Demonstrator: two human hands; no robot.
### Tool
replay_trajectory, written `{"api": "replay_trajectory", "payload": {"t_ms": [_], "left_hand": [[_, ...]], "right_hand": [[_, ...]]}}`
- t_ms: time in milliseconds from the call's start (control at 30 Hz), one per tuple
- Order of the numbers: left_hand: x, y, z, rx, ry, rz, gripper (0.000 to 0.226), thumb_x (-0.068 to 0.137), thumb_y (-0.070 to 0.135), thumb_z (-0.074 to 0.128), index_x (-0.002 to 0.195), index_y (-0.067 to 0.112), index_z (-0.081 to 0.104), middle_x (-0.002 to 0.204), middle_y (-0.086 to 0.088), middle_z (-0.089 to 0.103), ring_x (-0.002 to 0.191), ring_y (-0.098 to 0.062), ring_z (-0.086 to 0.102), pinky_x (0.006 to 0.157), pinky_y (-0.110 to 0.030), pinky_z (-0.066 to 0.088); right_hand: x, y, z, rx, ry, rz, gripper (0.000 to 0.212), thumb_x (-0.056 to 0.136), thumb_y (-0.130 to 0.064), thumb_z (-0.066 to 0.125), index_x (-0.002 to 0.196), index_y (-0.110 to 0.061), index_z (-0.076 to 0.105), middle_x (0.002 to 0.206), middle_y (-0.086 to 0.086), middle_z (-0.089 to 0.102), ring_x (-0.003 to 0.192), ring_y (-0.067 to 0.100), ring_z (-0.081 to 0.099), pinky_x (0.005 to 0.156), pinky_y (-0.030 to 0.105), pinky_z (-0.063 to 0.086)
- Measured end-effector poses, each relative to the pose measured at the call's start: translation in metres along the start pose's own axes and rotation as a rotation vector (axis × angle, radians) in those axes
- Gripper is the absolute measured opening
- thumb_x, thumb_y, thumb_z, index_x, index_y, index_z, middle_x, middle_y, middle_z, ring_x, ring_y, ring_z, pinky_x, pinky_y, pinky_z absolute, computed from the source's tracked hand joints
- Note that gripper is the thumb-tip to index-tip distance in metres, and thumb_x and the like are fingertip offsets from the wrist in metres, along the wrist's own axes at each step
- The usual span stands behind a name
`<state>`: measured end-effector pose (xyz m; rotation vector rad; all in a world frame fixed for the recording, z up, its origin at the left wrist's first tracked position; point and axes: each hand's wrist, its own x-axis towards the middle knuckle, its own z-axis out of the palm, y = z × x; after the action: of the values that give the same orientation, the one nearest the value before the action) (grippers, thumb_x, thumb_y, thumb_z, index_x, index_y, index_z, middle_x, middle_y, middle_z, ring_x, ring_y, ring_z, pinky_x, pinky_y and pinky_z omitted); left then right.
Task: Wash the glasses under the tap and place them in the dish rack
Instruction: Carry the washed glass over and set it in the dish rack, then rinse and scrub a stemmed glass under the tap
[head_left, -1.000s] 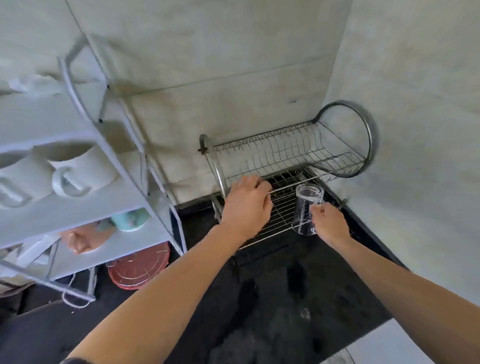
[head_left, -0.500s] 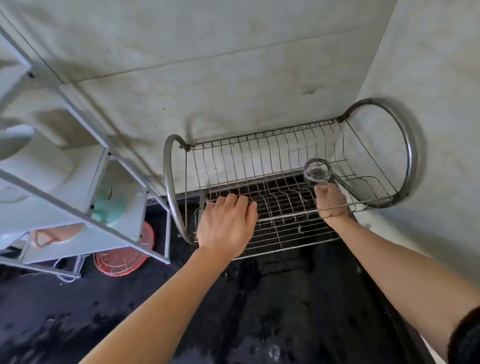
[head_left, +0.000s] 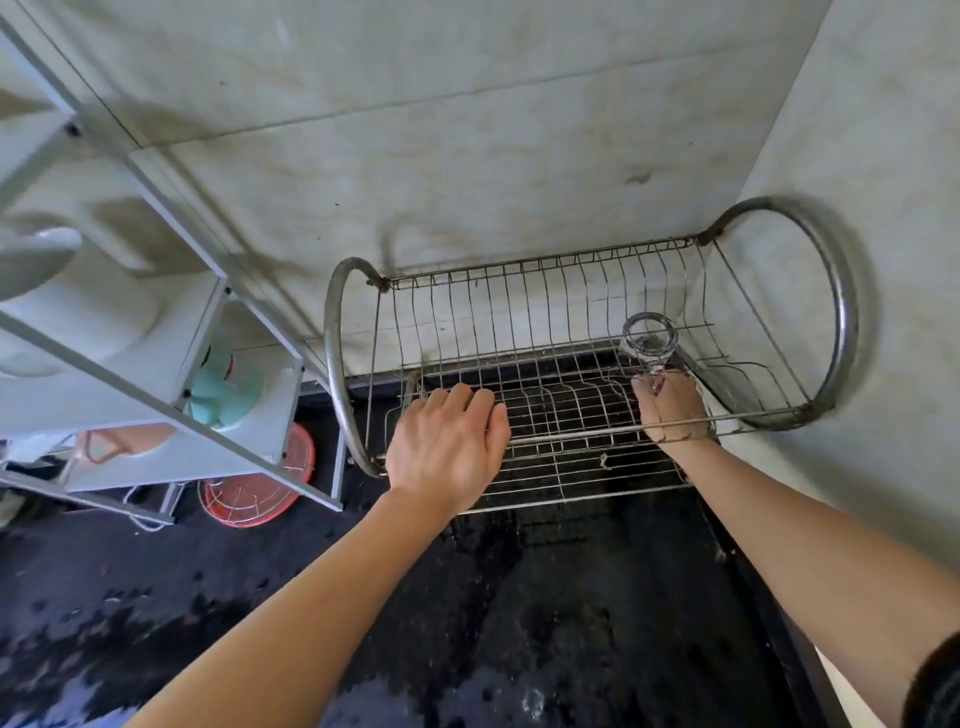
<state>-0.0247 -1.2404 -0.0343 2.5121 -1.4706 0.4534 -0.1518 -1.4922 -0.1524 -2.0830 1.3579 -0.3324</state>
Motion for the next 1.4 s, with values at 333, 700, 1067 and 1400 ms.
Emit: {"api": "replay_trajectory", "payload": {"t_ms": [333, 700, 1067, 1400], "left_hand": [[-0.037, -0.014, -0.038, -0.205, 0.062, 0.093, 0.028, 0.091, 0.028, 0.046, 0.099, 0.011, 0.067, 0.104, -0.007, 0.063, 0.091, -0.024, 0.06, 0.078, -0.039, 0.05], [-0.305, -0.221, -0.127, -0.083, -0.179, -0.416, 0.027, 0.087, 0.029, 0.041, 0.082, 0.011, 0.06, 0.084, -0.006, 0.058, 0.078, -0.032, 0.061, 0.059, -0.039, 0.045], [-0.552, -0.38, -0.244, 0.02, -0.088, -0.97, 0.022, 0.097, 0.028, 0.043, 0.094, 0.014, 0.059, 0.096, -0.005, 0.058, 0.084, -0.027, 0.059, 0.068, -0.037, 0.048], [-0.712, -0.486, -0.28, 0.127, -0.034, -1.427, 0.023, 0.095, 0.028, 0.042, 0.1, 0.014, 0.06, 0.103, -0.004, 0.059, 0.092, -0.027, 0.06, 0.073, -0.037, 0.046]], "right_hand": [[-0.132, -0.041, 0.01, -0.21, -0.069, -0.15, 0.037, 0.096, -0.037, 0.05, 0.129, -0.021, 0.053, 0.123, -0.002, 0.062, 0.106, 0.021, 0.062, 0.079, 0.037, 0.051], [-0.346, -0.203, 0.149, -0.342, -0.379, -0.623, 0.022, 0.094, -0.04, 0.051, 0.107, -0.028, 0.065, 0.105, -0.009, 0.07, 0.098, 0.021, 0.065, 0.078, 0.031, 0.049], [-0.566, -0.413, 0.294, -0.272, -0.667, -1.09, 0.026, 0.092, -0.04, 0.053, 0.112, -0.026, 0.062, 0.107, -0.008, 0.066, 0.099, 0.021, 0.061, 0.083, 0.032, 0.046], [-0.733, -0.553, 0.446, -0.26, -0.959, -1.399, 0.032, 0.094, -0.041, 0.05, 0.119, -0.024, 0.06, 0.111, -0.005, 0.067, 0.093, 0.015, 0.062, 0.076, 0.027, 0.051]]}}
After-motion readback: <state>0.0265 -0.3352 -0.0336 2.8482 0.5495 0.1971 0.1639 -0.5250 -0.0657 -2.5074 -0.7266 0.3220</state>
